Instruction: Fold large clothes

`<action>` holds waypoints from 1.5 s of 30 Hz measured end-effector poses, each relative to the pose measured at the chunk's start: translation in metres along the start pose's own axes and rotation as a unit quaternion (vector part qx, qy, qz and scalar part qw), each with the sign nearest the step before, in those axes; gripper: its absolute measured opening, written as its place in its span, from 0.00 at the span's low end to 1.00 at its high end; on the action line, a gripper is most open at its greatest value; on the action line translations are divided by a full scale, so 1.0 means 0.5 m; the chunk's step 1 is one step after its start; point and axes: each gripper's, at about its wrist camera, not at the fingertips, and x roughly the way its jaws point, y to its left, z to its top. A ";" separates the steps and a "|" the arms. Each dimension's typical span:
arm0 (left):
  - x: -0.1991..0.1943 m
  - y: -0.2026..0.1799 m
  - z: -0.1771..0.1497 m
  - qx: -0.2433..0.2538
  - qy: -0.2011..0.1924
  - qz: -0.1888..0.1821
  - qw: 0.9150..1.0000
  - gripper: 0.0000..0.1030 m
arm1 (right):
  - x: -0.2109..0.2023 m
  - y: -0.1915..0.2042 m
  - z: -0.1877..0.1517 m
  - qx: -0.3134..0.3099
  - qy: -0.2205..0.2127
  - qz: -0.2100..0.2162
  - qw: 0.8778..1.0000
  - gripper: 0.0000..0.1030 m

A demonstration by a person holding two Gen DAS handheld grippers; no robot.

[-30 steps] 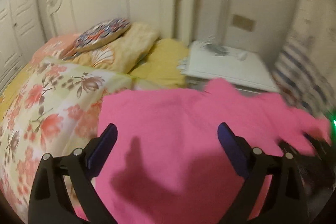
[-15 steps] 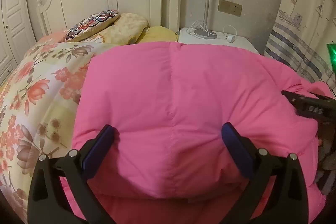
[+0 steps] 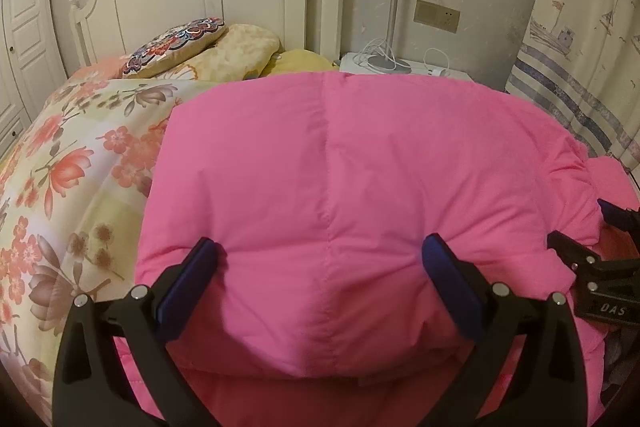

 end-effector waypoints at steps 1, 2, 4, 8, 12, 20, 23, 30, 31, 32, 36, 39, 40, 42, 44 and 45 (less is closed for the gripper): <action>0.001 0.001 0.000 -0.001 0.001 -0.001 1.000 0.98 | 0.002 0.004 -0.002 -0.002 0.001 -0.002 1.000 0.96; 0.000 -0.001 0.000 -0.001 0.001 -0.001 1.000 0.98 | 0.003 0.005 -0.002 -0.003 0.002 -0.002 1.000 0.96; 0.000 -0.002 -0.001 -0.001 0.000 -0.001 1.000 0.98 | 0.008 -0.001 -0.004 0.005 0.006 0.008 1.000 0.96; -0.001 -0.003 -0.002 -0.001 0.000 -0.001 1.000 0.98 | 0.019 -0.002 -0.004 0.009 0.014 0.010 1.000 0.96; -0.001 -0.003 -0.003 -0.002 0.000 -0.002 1.000 0.98 | 0.033 -0.005 -0.001 0.012 0.028 0.013 0.999 0.96; -0.006 0.001 -0.008 -0.013 -0.001 -0.009 1.000 0.98 | 0.027 -0.005 -0.004 0.013 0.024 0.013 1.000 0.96; -0.012 0.016 -0.011 -0.023 -0.002 -0.023 0.999 0.98 | -0.003 -0.001 -0.002 0.013 0.026 0.007 1.000 0.96; -0.148 0.105 -0.036 -0.087 0.006 -0.074 0.993 0.98 | -0.181 0.001 -0.049 0.014 0.002 0.087 0.996 0.96; -0.175 0.106 -0.051 -0.073 0.004 -0.071 0.995 0.98 | -0.191 0.000 -0.064 0.010 0.011 0.088 0.996 0.96; -0.195 0.106 -0.065 -0.059 0.000 -0.065 0.996 0.98 | -0.199 -0.001 -0.084 0.008 0.020 0.092 0.995 0.96; -0.211 0.111 -0.159 0.011 0.019 0.010 1.000 0.98 | -0.182 0.005 -0.187 -0.026 0.075 0.049 0.996 0.96; -0.167 0.137 -0.189 -0.001 0.059 0.023 0.998 0.98 | -0.162 -0.022 -0.228 0.021 0.077 0.091 0.993 0.96; -0.170 0.143 -0.186 -0.006 0.055 0.022 0.998 0.98 | -0.164 -0.024 -0.227 0.024 0.080 0.088 0.993 0.96; -0.176 0.146 -0.178 -0.014 0.055 0.031 0.998 0.98 | -0.188 -0.024 -0.228 0.030 0.089 0.058 0.994 0.96; -0.206 0.144 -0.184 -0.018 0.049 0.033 0.998 0.97 | -0.229 -0.020 -0.242 0.034 0.092 0.065 0.993 0.96; -0.242 0.140 -0.193 -0.023 0.038 0.014 0.999 0.97 | -0.262 -0.016 -0.255 0.031 0.081 0.075 0.993 0.96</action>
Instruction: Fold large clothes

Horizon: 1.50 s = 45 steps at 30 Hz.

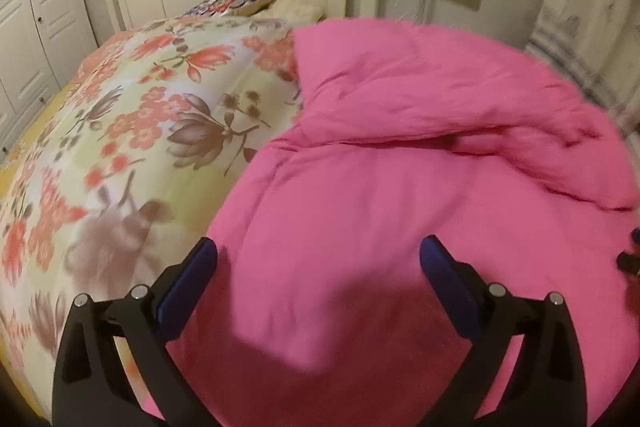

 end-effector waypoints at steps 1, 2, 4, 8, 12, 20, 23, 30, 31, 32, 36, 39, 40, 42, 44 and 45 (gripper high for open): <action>-0.030 -0.004 -0.012 -0.002 -0.007 -0.013 1.000 0.97 | -0.024 0.006 -0.015 -0.004 -0.009 0.006 1.000 0.96; -0.065 -0.012 -0.030 -0.004 -0.015 -0.026 1.000 0.97 | -0.048 0.012 -0.036 -0.008 -0.017 0.012 1.000 0.96; -0.122 -0.033 -0.067 -0.004 -0.029 -0.066 0.997 0.98 | -0.096 0.025 -0.088 -0.015 -0.031 0.032 0.999 0.96; -0.186 -0.122 -0.157 0.066 -0.045 -0.096 0.992 0.98 | -0.118 0.054 -0.181 -0.036 -0.030 0.033 0.998 0.96; -0.094 -0.136 -0.220 0.077 0.028 -0.052 0.995 0.98 | -0.069 0.059 -0.237 -0.050 -0.025 0.002 0.998 0.96; -0.167 -0.099 -0.250 0.042 0.011 -0.077 0.996 0.98 | -0.141 0.053 -0.264 -0.037 -0.034 0.002 0.999 0.96; -0.187 -0.087 -0.270 0.048 0.005 -0.081 0.996 0.98 | -0.176 0.057 -0.304 -0.042 -0.054 0.021 0.997 0.96; -0.165 -0.104 -0.299 0.091 0.019 -0.029 0.995 0.98 | -0.156 0.045 -0.354 -0.031 -0.052 0.032 0.998 0.96; -0.173 -0.099 -0.296 0.092 0.018 -0.034 0.995 0.98 | -0.165 0.045 -0.351 -0.032 -0.048 0.031 0.998 0.96; -0.180 -0.091 -0.293 0.089 0.015 -0.042 0.995 0.98 | -0.180 0.039 -0.351 -0.030 -0.053 0.033 0.998 0.96; -0.241 0.011 -0.282 0.027 -0.019 -0.081 0.996 0.98 | -0.255 -0.050 -0.389 0.029 -0.092 0.044 0.994 0.96; -0.251 0.118 -0.285 -0.032 -0.024 -0.081 0.996 0.98 | -0.276 -0.128 -0.441 0.098 -0.093 0.065 0.989 0.96; -0.247 0.155 -0.290 -0.052 -0.018 -0.083 0.995 0.98 | -0.277 -0.161 -0.469 0.134 -0.086 0.078 0.984 0.96; -0.234 0.198 -0.300 -0.082 -0.004 -0.101 0.992 0.98 | -0.274 -0.189 -0.496 0.167 -0.083 0.098 0.977 0.96; -0.218 0.227 -0.311 -0.111 0.010 -0.130 0.985 0.98 | -0.265 -0.202 -0.512 0.191 -0.077 0.115 0.972 0.96; -0.209 0.236 -0.315 -0.124 0.017 -0.143 0.982 0.98 | -0.260 -0.201 -0.513 0.194 -0.074 0.116 0.971 0.96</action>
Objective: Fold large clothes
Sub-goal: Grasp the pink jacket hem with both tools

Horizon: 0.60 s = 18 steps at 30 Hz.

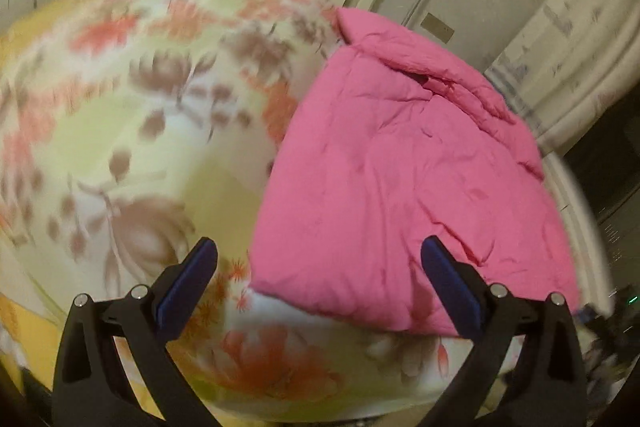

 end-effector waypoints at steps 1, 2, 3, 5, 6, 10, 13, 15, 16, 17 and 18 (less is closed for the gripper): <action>0.007 0.008 -0.002 -0.013 0.006 -0.015 1.000 0.98 | 0.005 0.002 0.001 0.000 0.005 0.001 1.000 0.96; 0.011 0.011 -0.004 -0.020 0.010 -0.027 0.999 0.98 | 0.010 0.007 0.004 -0.003 0.010 0.002 1.000 0.96; 0.017 0.010 -0.007 -0.023 0.013 -0.033 0.999 0.98 | 0.015 0.013 0.007 -0.005 0.014 0.001 1.000 0.96; 0.025 0.003 -0.010 -0.016 0.014 -0.032 0.999 0.97 | 0.020 0.017 0.008 -0.005 0.019 0.004 1.000 0.96; 0.027 0.001 -0.011 -0.015 0.015 -0.033 0.999 0.97 | 0.024 0.018 0.010 0.000 0.021 0.011 1.000 0.96; 0.036 -0.010 -0.006 -0.013 0.018 -0.052 0.998 0.97 | 0.035 0.026 0.013 0.007 0.026 0.041 0.999 0.96; 0.060 -0.026 0.007 -0.004 0.034 -0.052 0.998 0.98 | 0.048 0.034 0.023 0.012 0.028 0.062 0.998 0.96; 0.080 -0.025 0.020 -0.004 0.033 -0.039 0.999 0.98 | 0.057 0.035 0.034 0.015 0.030 0.073 0.997 0.96; 0.085 -0.019 0.025 -0.010 0.032 -0.043 0.999 0.98 | 0.058 0.033 0.037 0.017 0.030 0.078 0.996 0.96; 0.087 -0.012 0.031 -0.022 0.029 -0.051 0.998 0.98 | 0.059 0.028 0.040 0.024 0.028 0.087 0.996 0.96; 0.090 -0.006 0.037 -0.034 0.028 -0.059 0.997 0.98 | 0.059 0.020 0.041 0.036 0.024 0.098 0.994 0.96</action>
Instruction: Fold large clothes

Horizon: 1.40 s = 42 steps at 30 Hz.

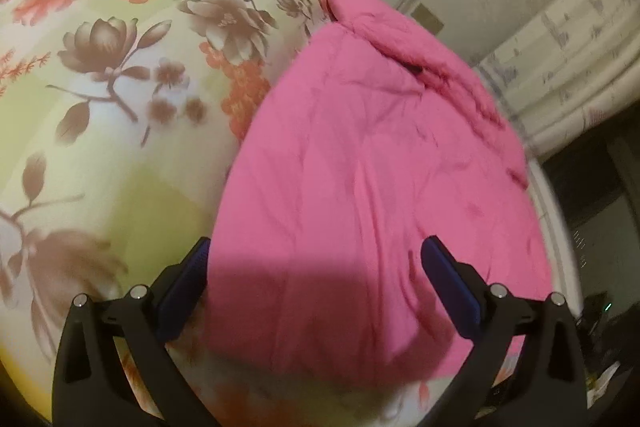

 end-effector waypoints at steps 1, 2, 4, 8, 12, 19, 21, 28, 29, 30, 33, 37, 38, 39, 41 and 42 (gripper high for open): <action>0.001 0.005 0.004 -0.009 0.000 -0.007 1.000 0.98 | -0.003 -0.006 0.001 0.010 -0.007 0.011 1.000 0.96; 0.001 0.008 0.007 -0.013 0.000 -0.010 1.000 0.98 | -0.008 -0.015 0.000 0.022 -0.020 0.026 0.999 0.96; 0.005 0.007 0.012 -0.009 0.002 -0.012 1.000 0.98 | -0.010 -0.017 0.002 0.024 -0.034 0.018 0.999 0.96; 0.007 -0.007 -0.003 0.026 -0.020 0.006 0.999 0.98 | 0.010 0.008 0.016 -0.011 -0.005 -0.013 1.000 0.96; 0.017 -0.024 -0.005 0.037 -0.018 0.033 0.999 0.98 | 0.004 -0.009 0.016 0.023 -0.018 0.006 1.000 0.96; -0.009 -0.037 -0.014 0.042 0.014 0.052 0.998 0.54 | -0.002 -0.015 0.006 0.020 -0.011 -0.027 0.999 0.51; -0.010 -0.034 -0.014 0.040 0.019 0.046 0.998 0.54 | 0.001 -0.023 0.006 0.025 -0.010 -0.017 0.999 0.51; 0.012 -0.058 -0.010 0.063 0.019 0.045 0.997 0.66 | 0.008 -0.023 0.015 0.018 -0.013 -0.006 1.000 0.48; 0.014 -0.063 -0.011 0.067 0.028 0.048 0.996 0.53 | 0.009 -0.018 0.012 0.010 -0.013 -0.007 1.000 0.37; 0.012 -0.063 -0.011 0.060 0.031 0.033 0.997 0.41 | 0.006 -0.016 0.009 0.004 -0.018 -0.002 1.000 0.32; -0.017 -0.059 -0.011 0.037 0.016 -0.004 0.999 0.27 | -0.021 -0.016 0.001 -0.006 -0.048 0.022 0.999 0.26; -0.061 -0.075 -0.023 0.033 -0.006 -0.030 0.999 0.25 | -0.068 -0.006 -0.007 -0.018 -0.093 0.061 0.994 0.25; -0.081 -0.081 -0.029 0.034 -0.011 -0.045 0.998 0.25 | -0.090 -0.002 -0.012 -0.025 -0.111 0.075 0.991 0.25; -0.096 -0.084 -0.034 0.035 -0.014 -0.057 0.998 0.25 | -0.117 0.000 -0.019 -0.033 -0.129 0.090 0.987 0.23; -0.146 -0.098 -0.053 0.051 -0.020 -0.084 0.995 0.25 | -0.159 0.004 -0.030 -0.043 -0.149 0.105 0.982 0.21; -0.163 -0.106 -0.061 0.063 -0.022 -0.087 0.994 0.25 | -0.186 0.009 -0.042 -0.054 -0.157 0.109 0.980 0.20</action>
